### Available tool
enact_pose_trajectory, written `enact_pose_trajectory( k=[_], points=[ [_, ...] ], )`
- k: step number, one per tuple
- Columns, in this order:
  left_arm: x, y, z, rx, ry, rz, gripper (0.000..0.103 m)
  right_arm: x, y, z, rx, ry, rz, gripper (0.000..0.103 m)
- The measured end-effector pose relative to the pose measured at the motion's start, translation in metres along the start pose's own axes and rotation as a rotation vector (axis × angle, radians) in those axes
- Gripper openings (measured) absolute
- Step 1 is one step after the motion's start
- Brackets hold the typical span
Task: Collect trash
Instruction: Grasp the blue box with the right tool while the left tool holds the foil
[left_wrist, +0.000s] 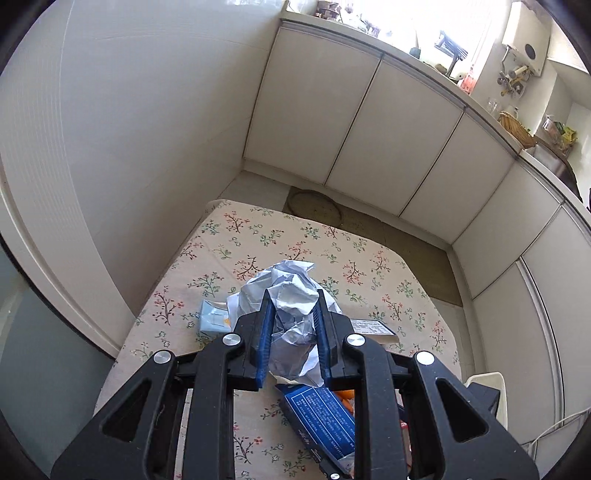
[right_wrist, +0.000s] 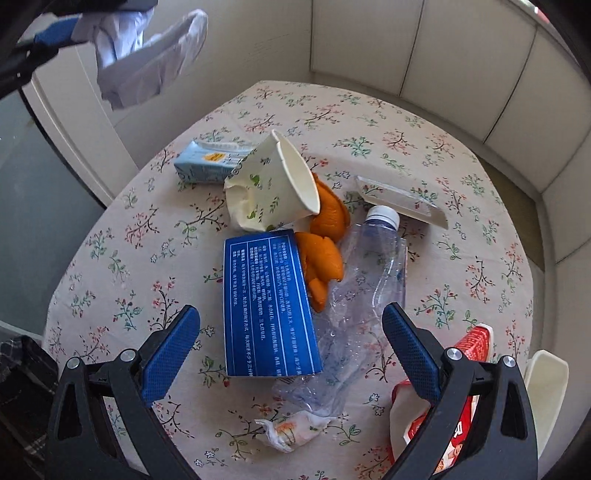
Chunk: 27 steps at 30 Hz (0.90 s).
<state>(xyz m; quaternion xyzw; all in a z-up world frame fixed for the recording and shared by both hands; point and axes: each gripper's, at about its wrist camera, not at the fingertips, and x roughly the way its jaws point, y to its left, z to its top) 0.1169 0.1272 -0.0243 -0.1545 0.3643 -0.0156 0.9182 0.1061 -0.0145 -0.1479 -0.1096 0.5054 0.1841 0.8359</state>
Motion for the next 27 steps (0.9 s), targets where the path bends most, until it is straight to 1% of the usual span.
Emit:
enact_pose_trajectory(
  k=[3,4,5,6,7,9,13,16,23,27],
  points=[
    [0.002,0.011,0.000,-0.020,0.013,-0.001,0.020,0.015,0.007,-0.001,-0.013,0.033,-0.005,0.096],
    [0.003,0.013,0.000,-0.026,0.019,0.000,0.020,0.020,0.009,-0.002,-0.017,0.043,-0.004,0.090],
    [0.004,0.014,0.000,-0.030,0.025,-0.001,0.020,0.025,0.010,-0.003,-0.021,0.057,-0.002,0.082],
    [0.005,0.016,0.000,-0.033,0.029,-0.002,0.020,0.031,0.012,-0.003,-0.024,0.079,0.004,0.062],
    [0.005,0.017,-0.001,-0.034,0.032,-0.003,0.020,0.036,0.012,-0.004,-0.021,0.105,0.021,0.058],
    [0.005,0.017,0.000,-0.034,0.034,-0.002,0.020,0.037,0.012,-0.005,-0.011,0.101,0.043,0.055],
    [0.004,0.018,0.000,-0.039,0.031,-0.004,0.020,0.027,0.013,-0.006,-0.006,0.076,0.049,0.055],
    [0.004,0.015,0.000,-0.037,0.030,-0.008,0.020,0.013,0.009,-0.004,0.015,0.040,0.057,0.055],
    [0.002,0.005,0.001,-0.028,0.023,-0.026,0.020,-0.030,-0.015,-0.001,0.080,-0.062,0.073,0.055],
    [0.002,-0.007,0.001,-0.014,0.021,-0.036,0.020,-0.049,-0.031,-0.002,0.122,-0.116,0.063,0.055]
  ],
)
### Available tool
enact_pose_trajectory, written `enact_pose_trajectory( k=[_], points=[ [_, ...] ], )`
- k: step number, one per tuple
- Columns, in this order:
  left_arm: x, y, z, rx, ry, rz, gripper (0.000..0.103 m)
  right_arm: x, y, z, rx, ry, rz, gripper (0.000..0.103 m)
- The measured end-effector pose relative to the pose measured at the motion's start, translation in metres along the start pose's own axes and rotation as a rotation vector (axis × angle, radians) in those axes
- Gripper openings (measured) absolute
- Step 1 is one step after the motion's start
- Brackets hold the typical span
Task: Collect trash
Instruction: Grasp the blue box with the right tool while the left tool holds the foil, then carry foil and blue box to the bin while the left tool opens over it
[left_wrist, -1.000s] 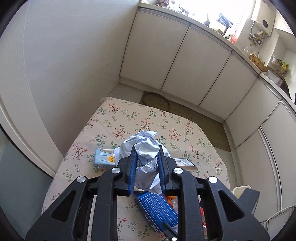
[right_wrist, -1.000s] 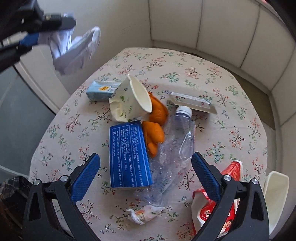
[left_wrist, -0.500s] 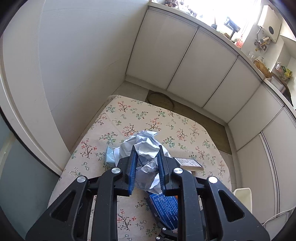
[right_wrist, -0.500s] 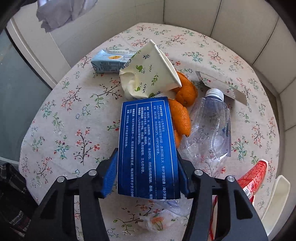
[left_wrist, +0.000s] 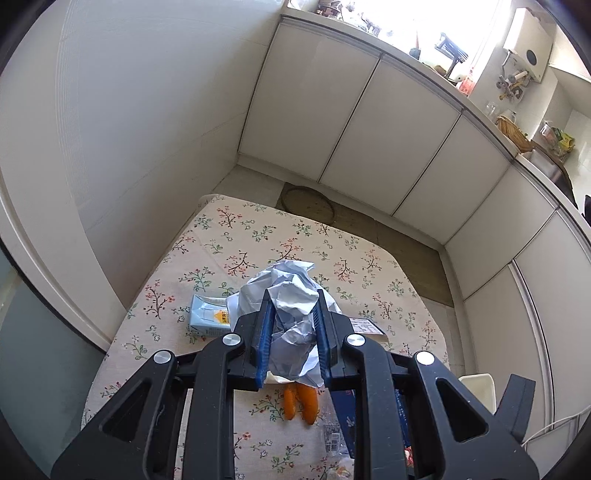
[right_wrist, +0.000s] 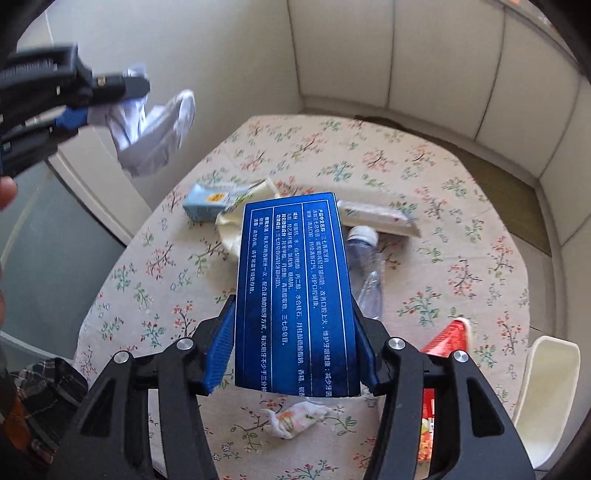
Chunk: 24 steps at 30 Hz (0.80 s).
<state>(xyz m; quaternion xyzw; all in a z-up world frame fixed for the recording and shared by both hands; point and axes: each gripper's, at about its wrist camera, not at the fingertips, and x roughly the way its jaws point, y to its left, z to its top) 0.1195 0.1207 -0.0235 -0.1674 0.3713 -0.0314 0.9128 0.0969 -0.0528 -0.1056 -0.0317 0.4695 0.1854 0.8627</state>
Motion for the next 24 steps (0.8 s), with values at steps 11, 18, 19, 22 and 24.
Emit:
enact_pose_trajectory(
  k=[11,18,19,22,24],
  points=[
    [0.013,-0.042,-0.007,0.045,0.014,-0.039,0.020,-0.052,-0.052,-0.005,0.096,-0.154,-0.105,0.055],
    [0.027,-0.083,-0.018,0.092,0.034,-0.094,0.020,-0.085,-0.098,-0.018,0.180,-0.235,-0.216,0.055],
    [0.030,-0.089,-0.020,0.097,0.040,-0.103,0.020,-0.090,-0.105,-0.021,0.191,-0.246,-0.235,0.055],
    [0.038,-0.108,-0.026,0.112,0.056,-0.126,0.020,-0.102,-0.127,-0.029,0.220,-0.269,-0.297,0.055],
    [0.044,-0.121,-0.030,0.126,0.067,-0.139,0.020,-0.108,-0.141,-0.035,0.242,-0.272,-0.323,0.055]
  ],
)
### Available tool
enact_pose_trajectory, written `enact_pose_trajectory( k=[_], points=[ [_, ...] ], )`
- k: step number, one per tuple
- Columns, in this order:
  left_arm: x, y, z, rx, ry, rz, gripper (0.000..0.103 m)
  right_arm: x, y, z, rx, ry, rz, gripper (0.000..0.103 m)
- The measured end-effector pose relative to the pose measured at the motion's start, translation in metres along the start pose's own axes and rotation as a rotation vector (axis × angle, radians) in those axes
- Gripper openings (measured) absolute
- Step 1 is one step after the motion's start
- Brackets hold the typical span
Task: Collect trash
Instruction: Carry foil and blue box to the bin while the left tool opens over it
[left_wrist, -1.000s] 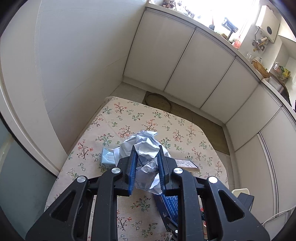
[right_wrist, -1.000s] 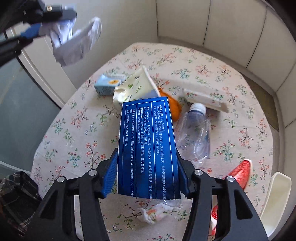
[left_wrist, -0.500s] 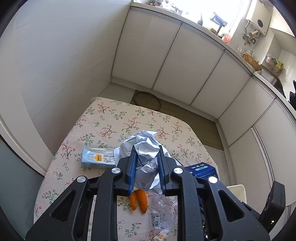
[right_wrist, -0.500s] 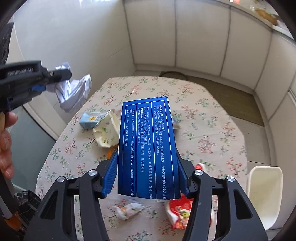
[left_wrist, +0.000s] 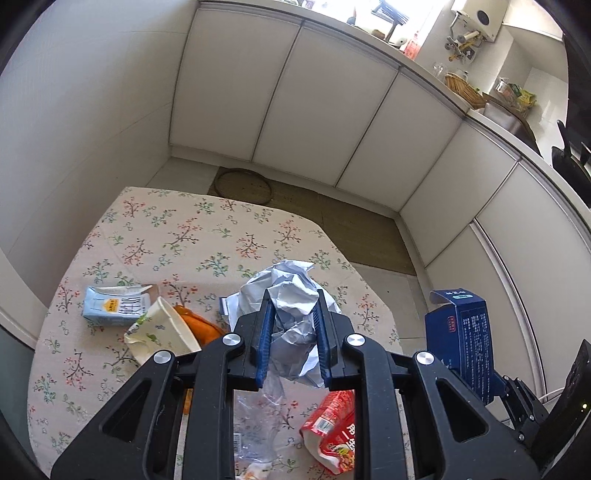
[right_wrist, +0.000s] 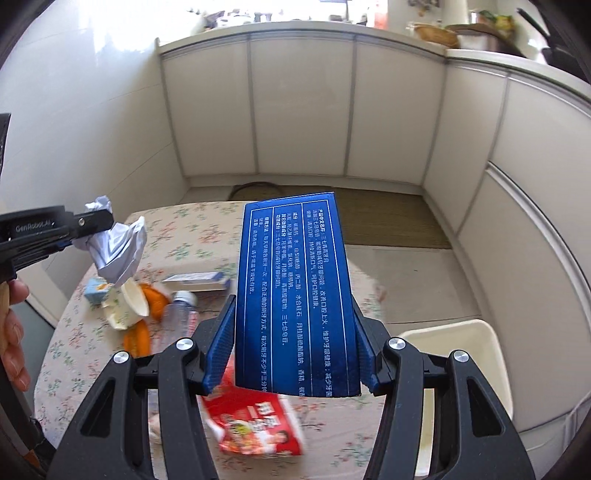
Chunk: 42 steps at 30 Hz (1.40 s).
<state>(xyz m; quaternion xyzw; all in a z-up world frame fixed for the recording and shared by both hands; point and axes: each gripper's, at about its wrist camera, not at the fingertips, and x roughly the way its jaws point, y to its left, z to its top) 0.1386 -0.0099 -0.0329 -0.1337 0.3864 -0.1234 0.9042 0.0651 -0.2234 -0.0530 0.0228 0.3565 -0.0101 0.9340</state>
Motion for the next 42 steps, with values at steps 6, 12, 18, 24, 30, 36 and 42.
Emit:
enact_pose_trajectory(
  k=[6,12,18,24,30,36,42],
  points=[
    [0.020,-0.041,-0.010,0.047,0.034,-0.039,0.020,-0.008,-0.056,-0.008,0.080,-0.007,-0.080,0.055],
    [0.038,-0.085,-0.024,0.099,0.066,-0.086,0.020,-0.020,-0.105,-0.018,0.149,-0.024,-0.161,0.055],
    [0.052,-0.127,-0.040,0.132,0.100,-0.166,0.020,-0.032,-0.153,-0.028,0.227,-0.038,-0.226,0.055],
    [0.068,-0.167,-0.060,0.170,0.147,-0.231,0.020,-0.040,-0.202,-0.041,0.321,-0.037,-0.296,0.055],
    [0.087,-0.206,-0.083,0.217,0.185,-0.279,0.020,-0.046,-0.237,-0.054,0.383,-0.040,-0.399,0.055],
    [0.104,-0.244,-0.107,0.286,0.206,-0.337,0.020,-0.051,-0.271,-0.068,0.455,-0.020,-0.466,0.056],
    [0.121,-0.260,-0.124,0.275,0.265,-0.417,0.045,-0.052,-0.286,-0.073,0.489,-0.009,-0.479,0.056]
  ],
)
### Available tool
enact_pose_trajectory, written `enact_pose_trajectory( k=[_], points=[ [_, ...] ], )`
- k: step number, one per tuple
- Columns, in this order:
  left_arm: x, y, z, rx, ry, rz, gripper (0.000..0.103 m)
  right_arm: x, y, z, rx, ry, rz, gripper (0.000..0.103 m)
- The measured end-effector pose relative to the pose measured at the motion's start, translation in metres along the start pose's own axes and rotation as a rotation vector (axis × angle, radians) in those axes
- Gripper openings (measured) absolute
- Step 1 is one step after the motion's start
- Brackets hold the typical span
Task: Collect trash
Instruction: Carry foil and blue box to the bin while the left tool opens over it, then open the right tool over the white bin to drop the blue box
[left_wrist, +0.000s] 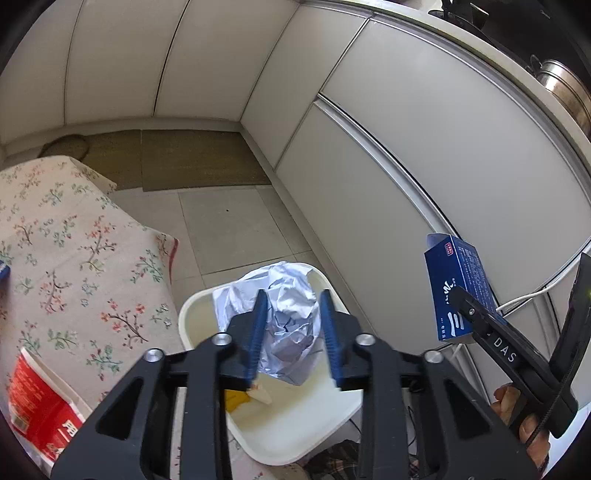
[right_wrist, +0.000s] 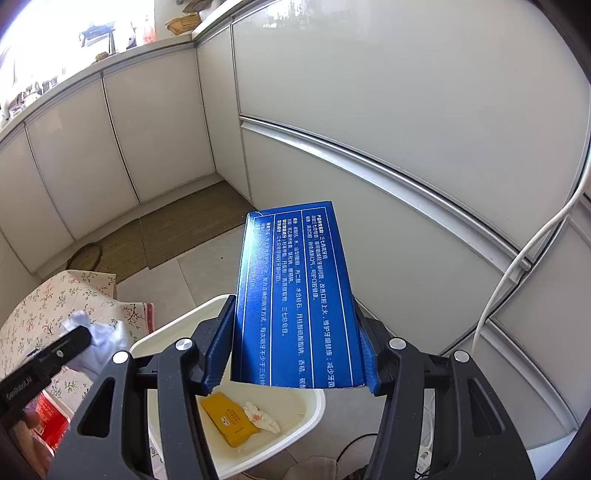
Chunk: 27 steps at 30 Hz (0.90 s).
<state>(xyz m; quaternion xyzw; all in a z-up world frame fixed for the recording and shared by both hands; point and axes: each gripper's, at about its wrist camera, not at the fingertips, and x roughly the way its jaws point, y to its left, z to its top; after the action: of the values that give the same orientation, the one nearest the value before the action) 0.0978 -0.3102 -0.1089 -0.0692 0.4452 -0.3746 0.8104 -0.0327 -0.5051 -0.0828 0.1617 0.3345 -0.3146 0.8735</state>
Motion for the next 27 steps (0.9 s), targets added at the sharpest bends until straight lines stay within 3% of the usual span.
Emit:
enact_pose_trajectory(
  k=[1,15,19,25,27],
  points=[
    [0.002,0.001,-0.002,-0.010,0.005,-0.003,0.056,-0.001,0.002,-0.001,-0.001,0.000,0.000,0.056],
    [-0.013,0.027,-0.003,-0.043,-0.028,0.190,0.072,0.008,0.024,-0.003,-0.046,0.027,0.025,0.056],
    [-0.018,0.031,-0.003,-0.060,-0.027,0.200,0.076,0.010,0.028,-0.004,-0.056,0.032,0.020,0.073],
    [-0.019,0.034,-0.003,-0.067,-0.025,0.207,0.076,0.009,0.032,-0.005,-0.062,0.030,0.017,0.080],
    [-0.020,0.034,-0.004,-0.067,-0.026,0.211,0.081,0.010,0.034,-0.004,-0.067,0.034,0.017,0.080]
  ],
)
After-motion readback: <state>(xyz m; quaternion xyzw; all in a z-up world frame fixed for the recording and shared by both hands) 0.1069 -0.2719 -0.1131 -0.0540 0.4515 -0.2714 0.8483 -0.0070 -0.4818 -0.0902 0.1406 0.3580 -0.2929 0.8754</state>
